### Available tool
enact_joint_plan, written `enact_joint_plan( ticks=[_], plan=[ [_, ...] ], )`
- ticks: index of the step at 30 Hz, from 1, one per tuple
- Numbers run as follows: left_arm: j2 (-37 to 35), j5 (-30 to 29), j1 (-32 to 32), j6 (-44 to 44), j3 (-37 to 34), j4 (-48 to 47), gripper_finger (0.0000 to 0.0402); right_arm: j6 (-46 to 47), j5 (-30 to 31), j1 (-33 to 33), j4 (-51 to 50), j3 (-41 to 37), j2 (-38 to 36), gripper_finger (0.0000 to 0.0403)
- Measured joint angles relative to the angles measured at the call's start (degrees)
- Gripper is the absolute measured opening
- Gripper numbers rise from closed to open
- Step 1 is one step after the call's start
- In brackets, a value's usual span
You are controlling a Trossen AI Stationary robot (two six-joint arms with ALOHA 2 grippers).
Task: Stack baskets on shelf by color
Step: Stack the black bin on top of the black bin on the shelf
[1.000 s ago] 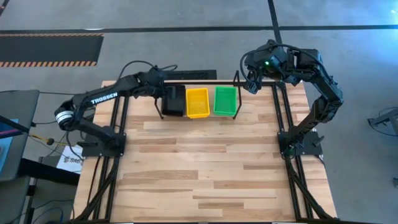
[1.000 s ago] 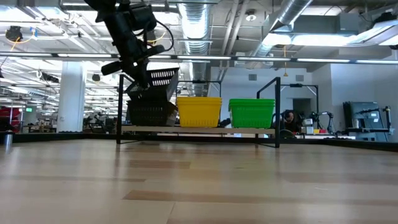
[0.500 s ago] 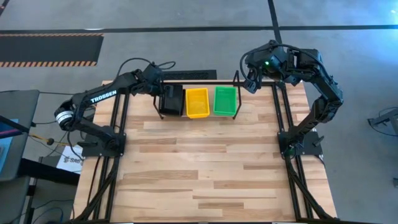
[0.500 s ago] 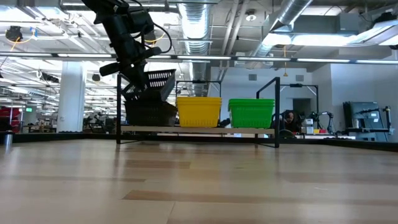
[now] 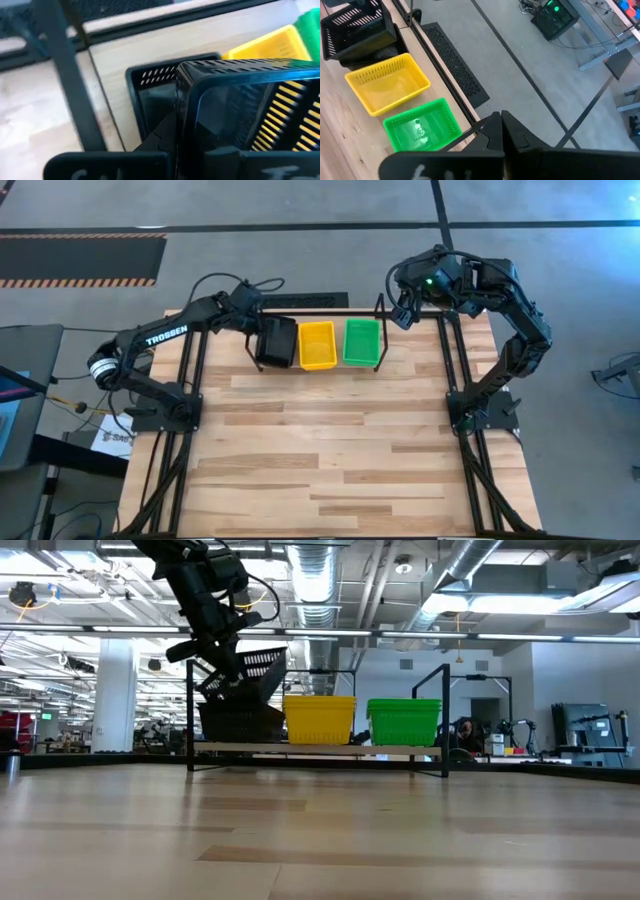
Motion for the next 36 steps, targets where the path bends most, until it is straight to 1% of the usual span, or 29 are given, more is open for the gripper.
enact_joint_plan(
  ticks=[5,9,20,29,36],
  plan=[
    [0.0,0.1,-0.5,3.1,0.0,2.1,0.0000,0.1,0.0,0.0,0.0,0.0,0.0,0.0001],
    [0.0,0.2,-0.5,3.2,0.0,2.0,0.0000,0.1,0.1,0.0,0.0,0.0,0.0,0.0001],
    [0.0,0.1,-0.4,-0.7,0.0,1.4,0.0000,-2.6,0.2,0.0,-0.1,0.0,0.0,0.0001],
    [0.0,-1.1,-0.4,-1.1,0.0,-1.6,0.0000,-4.9,1.5,-0.2,-1.3,0.0,0.0,0.0001],
    [0.0,-0.4,-0.4,-0.7,0.0,-1.7,0.0002,-6.0,1.5,-0.1,-1.8,0.0,0.0,0.0001]
  ],
)
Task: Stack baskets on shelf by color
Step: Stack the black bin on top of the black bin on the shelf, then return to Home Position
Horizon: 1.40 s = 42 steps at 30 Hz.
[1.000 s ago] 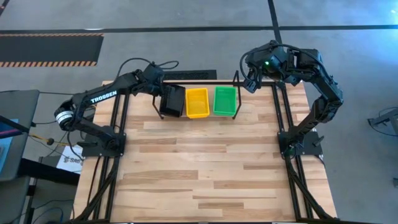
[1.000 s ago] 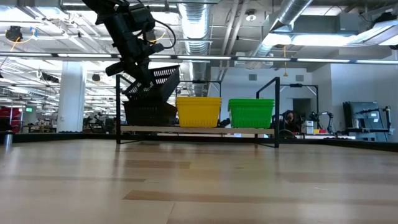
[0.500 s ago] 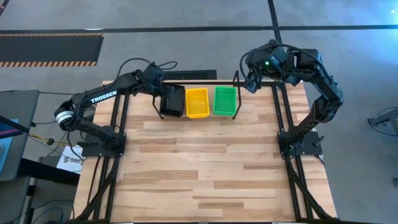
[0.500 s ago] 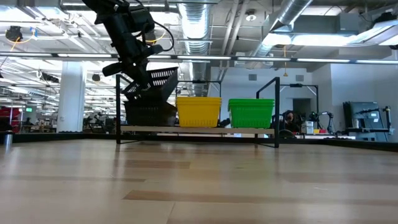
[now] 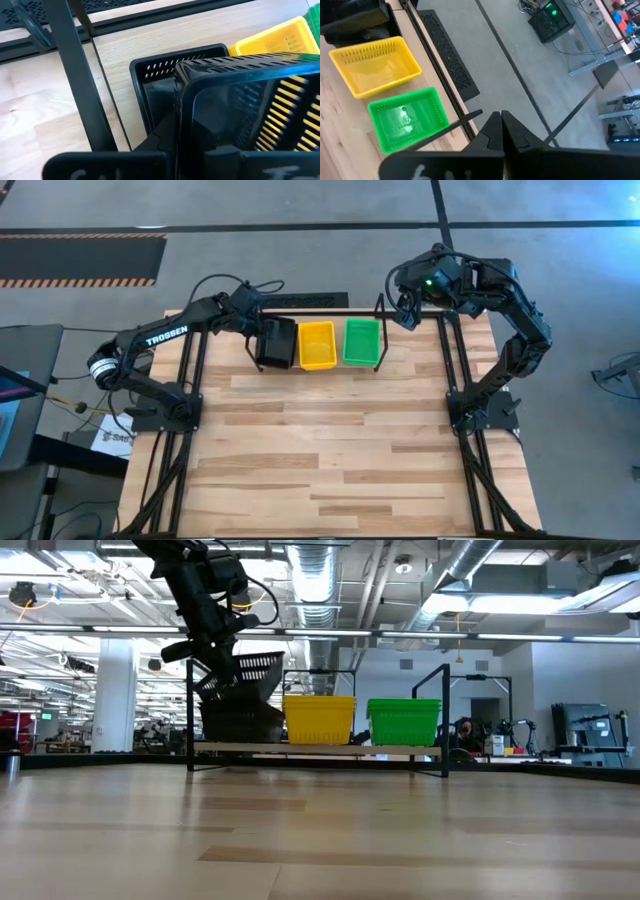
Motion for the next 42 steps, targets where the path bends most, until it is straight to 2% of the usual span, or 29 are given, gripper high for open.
enact_joint_plan(
  ticks=[4,13,17,20,26,28,31,36,39,42],
  plan=[
    [0.0,0.0,0.0,0.2,0.0,0.0,0.0022,-0.2,0.0,0.0,0.0,0.0,0.0,0.0001],
    [0.0,-2.9,0.1,2.8,0.0,0.3,0.0105,2.1,0.0,0.0,0.0,0.0,0.0,0.0001],
    [0.0,-3.0,0.2,5.7,0.0,3.3,0.0124,3.6,0.0,0.0,0.0,0.0,0.0,0.0001],
    [0.0,-0.2,0.1,7.0,0.0,8.0,0.0128,5.0,0.0,0.0,0.0,0.0,0.0,0.0001],
    [-0.7,13.4,-2.7,9.3,0.0,17.3,0.0128,8.3,-0.1,0.0,-0.1,0.0,0.0,0.0001],
    [-1.6,13.5,-4.9,10.7,0.0,18.5,0.0128,9.6,-0.1,0.0,-0.2,0.0,0.0,0.0001],
    [-3.8,7.4,-9.2,12.7,0.1,17.9,0.0128,12.7,-0.3,0.0,-0.2,0.0,0.2,0.0002],
    [-9.4,-6.8,-17.2,15.0,0.3,16.1,0.0123,15.6,-0.6,1.0,-0.5,-0.1,1.7,0.0003],
    [-12.9,-14.0,-21.8,14.6,0.3,11.9,0.0096,15.4,-0.8,2.0,-0.4,-0.2,3.8,0.0002],
    [-16.5,-19.2,-26.0,13.3,0.3,7.2,0.0047,14.6,-0.8,3.9,-0.5,-0.2,6.7,0.0002]
  ],
)
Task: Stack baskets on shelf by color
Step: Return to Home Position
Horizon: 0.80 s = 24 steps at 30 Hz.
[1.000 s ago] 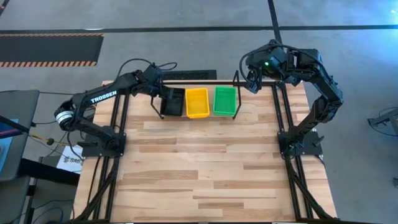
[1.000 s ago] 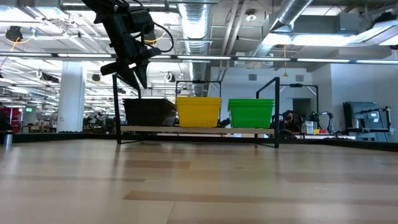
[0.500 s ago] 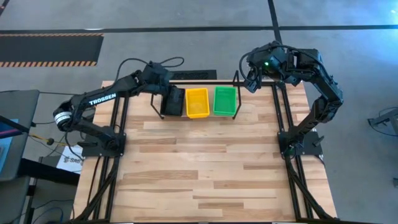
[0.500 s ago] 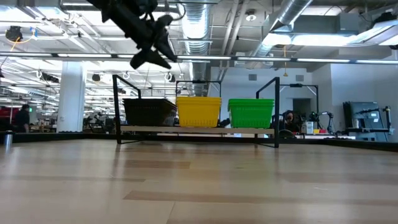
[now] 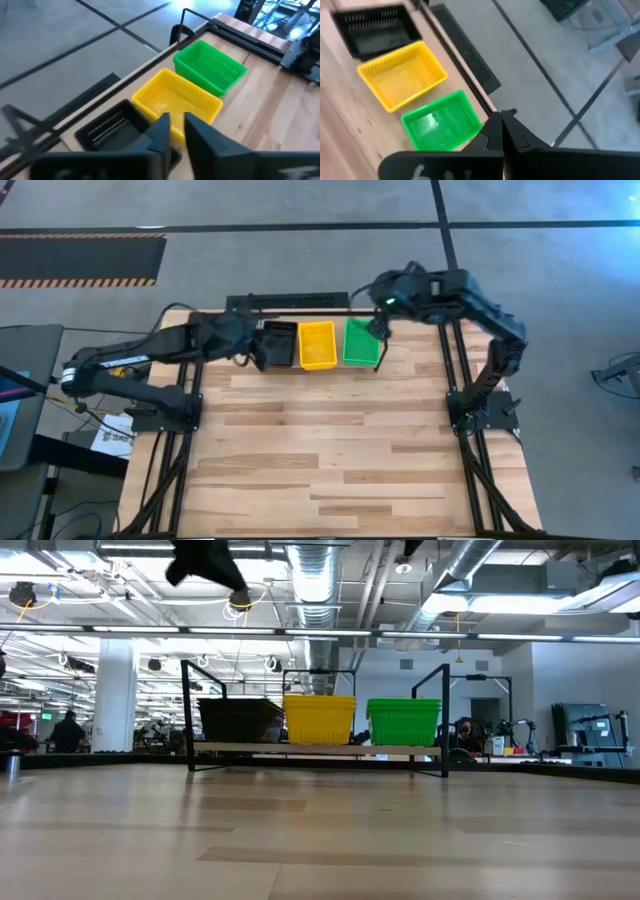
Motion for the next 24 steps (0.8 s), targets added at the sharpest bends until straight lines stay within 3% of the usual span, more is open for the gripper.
enact_joint_plan(
  ticks=[3,9,16,21,24],
  plan=[
    [-3.1,-2.8,-4.0,-1.6,0.0,-4.2,0.0009,-1.5,0.1,1.6,0.0,0.0,3.2,0.0001],
    [-9.4,-11.5,-10.9,-10.3,0.0,-19.1,0.0001,-0.5,1.7,5.9,0.0,-0.1,6.9,0.0001],
    [-16.2,-17.3,-17.5,-24.9,0.0,-37.7,0.0000,10.6,7.5,12.7,0.0,0.1,-3.7,0.0001],
    [-16.8,-18.4,-18.8,-22.4,0.0,-38.4,0.0000,19.0,10.0,21.4,0.2,-0.7,-8.5,0.0001],
    [-16.2,-19.2,-18.8,-19.6,-0.6,-38.1,0.0000,23.4,10.4,27.3,0.1,-5.9,-10.0,0.0001]
  ],
)
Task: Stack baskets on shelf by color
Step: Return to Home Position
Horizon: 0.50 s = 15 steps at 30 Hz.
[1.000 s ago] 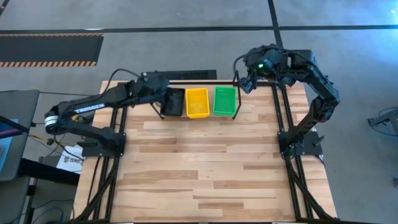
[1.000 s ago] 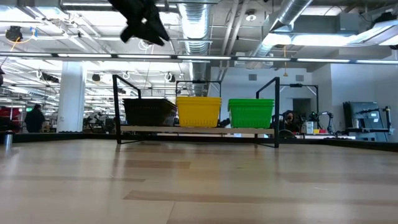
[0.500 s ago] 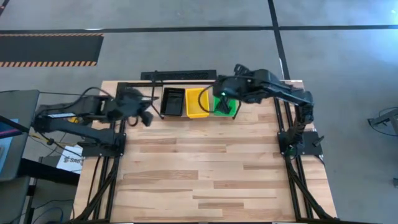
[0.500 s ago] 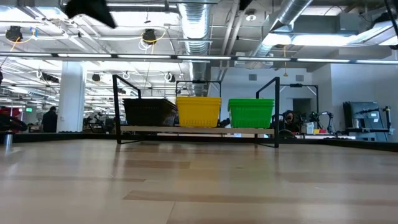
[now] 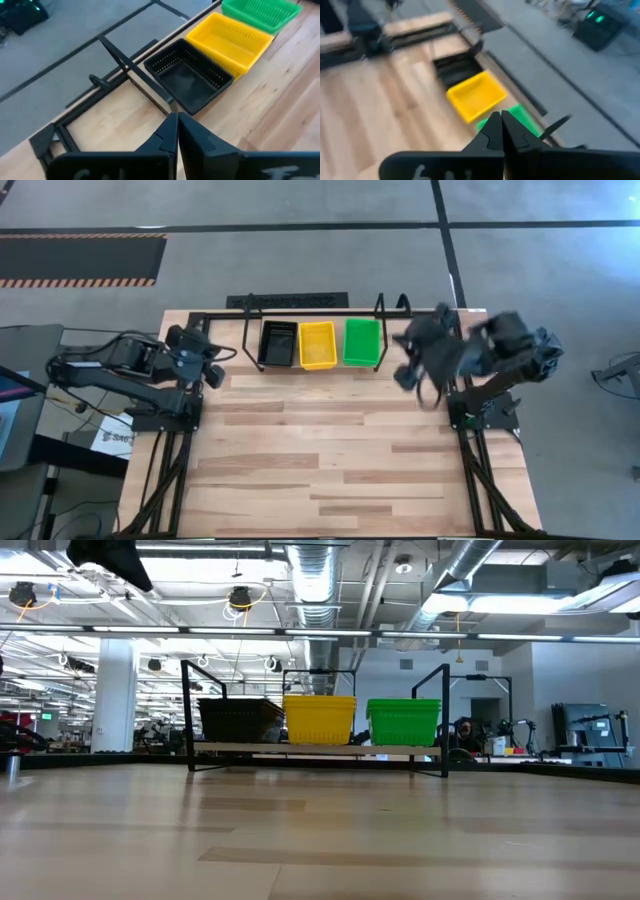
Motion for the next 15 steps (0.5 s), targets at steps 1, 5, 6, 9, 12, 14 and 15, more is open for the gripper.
enact_joint_plan(
  ticks=[1,5,6,9,12,14,15],
  plan=[
    [0.2,-0.1,0.0,0.3,-0.3,-0.1,0.0000,2.3,0.0,1.9,0.0,-2.6,-0.6,0.0000],
    [0.8,0.8,0.0,0.3,-1.7,1.6,0.0000,15.7,1.8,9.0,-0.1,-14.5,-3.8,0.0000],
    [0.8,1.2,0.0,0.6,-2.2,2.4,0.0000,19.3,2.5,10.7,-0.1,-17.5,-4.8,0.0000],
    [1.1,2.0,0.0,1.7,-3.4,6.0,0.0000,28.9,3.9,14.6,0.7,-25.7,-8.2,0.0000],
    [1.5,2.8,0.0,3.5,-4.4,10.6,0.0000,32.7,3.9,16.7,5.8,-33.0,-11.3,0.0000],
    [2.3,3.7,0.0,4.6,-4.7,13.4,0.0000,30.7,3.7,17.4,12.3,-37.7,-13.2,0.0000],
    [2.6,3.8,0.0,5.1,-4.7,14.9,0.0000,28.6,3.2,17.6,16.2,-40.1,-14.2,0.0000]
  ],
)
